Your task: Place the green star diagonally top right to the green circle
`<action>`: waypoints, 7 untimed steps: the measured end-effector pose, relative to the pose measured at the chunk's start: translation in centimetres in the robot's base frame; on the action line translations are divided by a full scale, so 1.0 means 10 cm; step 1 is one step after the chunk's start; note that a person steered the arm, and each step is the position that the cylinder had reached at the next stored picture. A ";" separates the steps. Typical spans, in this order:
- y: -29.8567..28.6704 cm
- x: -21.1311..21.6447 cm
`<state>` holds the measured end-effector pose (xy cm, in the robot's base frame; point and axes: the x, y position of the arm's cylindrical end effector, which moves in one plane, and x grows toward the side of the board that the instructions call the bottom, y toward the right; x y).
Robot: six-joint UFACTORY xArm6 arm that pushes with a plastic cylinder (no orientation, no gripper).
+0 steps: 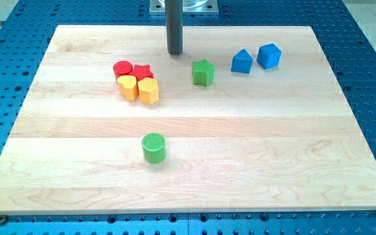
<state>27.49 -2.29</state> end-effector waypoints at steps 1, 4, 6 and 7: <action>0.02 0.09; 0.70 0.57; 1.07 1.13; 0.66 1.53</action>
